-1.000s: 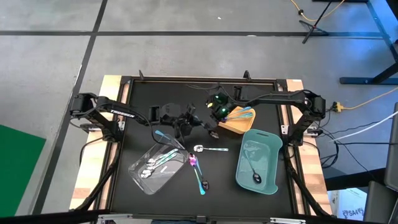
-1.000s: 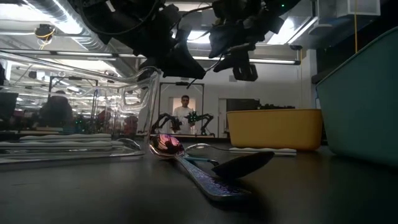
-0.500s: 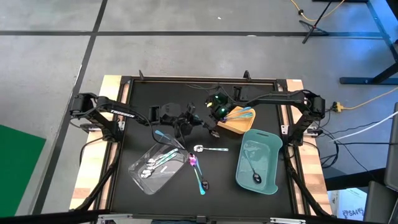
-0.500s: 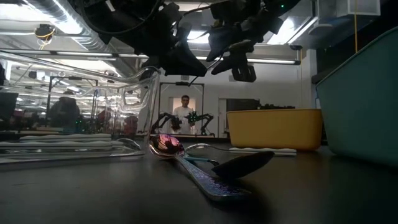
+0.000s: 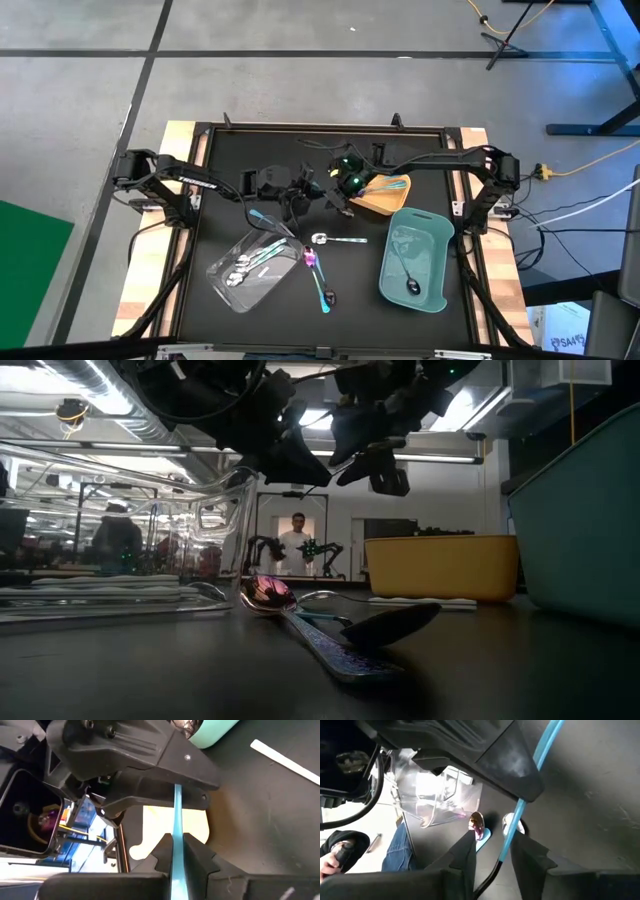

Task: Sort silverware by color (type)
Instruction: Put the blue spoon into the blue bin

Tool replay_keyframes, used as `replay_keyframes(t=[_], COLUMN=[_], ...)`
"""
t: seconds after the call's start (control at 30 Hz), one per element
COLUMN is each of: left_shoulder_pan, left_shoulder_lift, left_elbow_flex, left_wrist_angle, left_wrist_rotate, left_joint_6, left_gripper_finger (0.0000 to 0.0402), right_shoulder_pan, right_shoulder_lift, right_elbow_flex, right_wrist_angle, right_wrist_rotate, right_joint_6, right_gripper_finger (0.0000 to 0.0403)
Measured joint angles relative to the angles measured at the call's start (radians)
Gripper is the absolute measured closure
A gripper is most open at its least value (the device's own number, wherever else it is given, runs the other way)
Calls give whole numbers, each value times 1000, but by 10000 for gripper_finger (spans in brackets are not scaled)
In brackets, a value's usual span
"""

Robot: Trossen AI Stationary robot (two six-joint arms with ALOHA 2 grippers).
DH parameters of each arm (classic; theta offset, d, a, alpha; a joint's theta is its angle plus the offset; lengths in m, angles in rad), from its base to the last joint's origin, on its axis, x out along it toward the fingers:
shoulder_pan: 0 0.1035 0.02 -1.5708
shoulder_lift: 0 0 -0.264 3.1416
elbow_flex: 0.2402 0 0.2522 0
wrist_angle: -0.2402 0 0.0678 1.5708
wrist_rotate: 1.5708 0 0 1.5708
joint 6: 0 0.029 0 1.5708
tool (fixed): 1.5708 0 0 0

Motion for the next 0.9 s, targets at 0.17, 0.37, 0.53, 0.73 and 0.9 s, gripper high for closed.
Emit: replay_keyframes(t=[0.17,0.37,0.53,0.73,0.9], left_shoulder_pan=[0,1,0,0,0], left_shoulder_lift=[0,-2,-2,-1,0], left_elbow_flex=[0,0,0,2,2], left_wrist_angle=[2,1,1,5,2], left_wrist_rotate=[8,6,11,17,16], left_joint_6=[0,0,-1,-35,-88], left_gripper_finger=[382,381,367,339,320], right_shoulder_pan=[0,-2,0,0,0], right_shoulder_lift=[0,0,0,-1,-1], right_elbow_flex=[0,-3,-2,2,2], right_wrist_angle=[8,11,6,23,16], right_wrist_rotate=[7,12,30,23,20], right_joint_6=[0,1,-4,-38,-55], right_gripper_finger=[349,396,395,401,402])
